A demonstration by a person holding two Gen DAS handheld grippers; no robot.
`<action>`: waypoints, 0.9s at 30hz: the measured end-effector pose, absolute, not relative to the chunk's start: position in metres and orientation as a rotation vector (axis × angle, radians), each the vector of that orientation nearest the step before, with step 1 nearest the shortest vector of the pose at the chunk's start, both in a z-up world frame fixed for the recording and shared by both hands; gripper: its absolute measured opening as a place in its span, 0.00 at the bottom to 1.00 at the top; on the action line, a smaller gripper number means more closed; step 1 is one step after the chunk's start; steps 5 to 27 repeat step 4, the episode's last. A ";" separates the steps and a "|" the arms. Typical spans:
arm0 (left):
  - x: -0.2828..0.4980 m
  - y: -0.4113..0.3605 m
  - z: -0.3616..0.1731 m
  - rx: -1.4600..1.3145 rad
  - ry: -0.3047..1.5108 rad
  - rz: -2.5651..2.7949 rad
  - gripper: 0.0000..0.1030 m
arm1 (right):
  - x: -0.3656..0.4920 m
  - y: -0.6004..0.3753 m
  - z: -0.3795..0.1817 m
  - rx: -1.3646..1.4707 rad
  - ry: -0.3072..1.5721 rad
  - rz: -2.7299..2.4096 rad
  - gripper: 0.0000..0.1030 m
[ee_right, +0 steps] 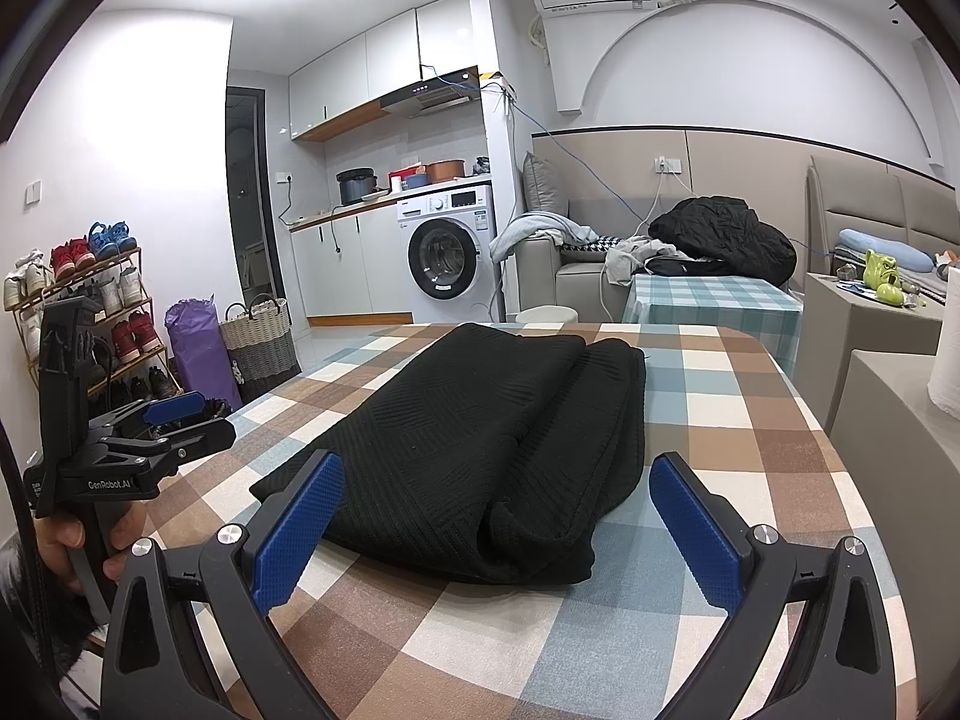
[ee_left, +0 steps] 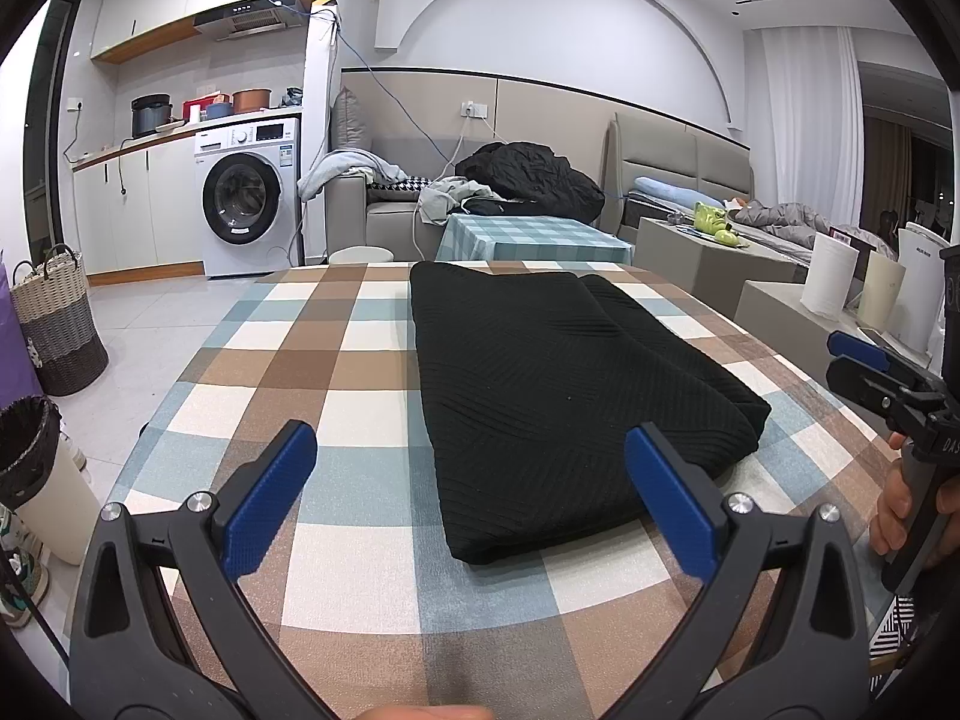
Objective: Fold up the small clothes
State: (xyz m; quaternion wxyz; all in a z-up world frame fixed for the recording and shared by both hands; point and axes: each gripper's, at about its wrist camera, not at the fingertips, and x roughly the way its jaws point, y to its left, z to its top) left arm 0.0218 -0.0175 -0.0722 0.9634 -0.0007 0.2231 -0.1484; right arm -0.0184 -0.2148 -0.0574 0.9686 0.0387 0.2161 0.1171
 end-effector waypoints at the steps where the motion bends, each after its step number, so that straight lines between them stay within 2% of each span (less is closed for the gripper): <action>1: 0.022 -0.017 -0.072 -0.002 0.452 -0.298 0.99 | -0.019 -0.215 -0.057 0.079 0.437 0.237 1.00; 27: 0.022 -0.017 -0.071 -0.002 0.452 -0.297 0.99 | -0.019 -0.214 -0.057 0.079 0.437 0.237 1.00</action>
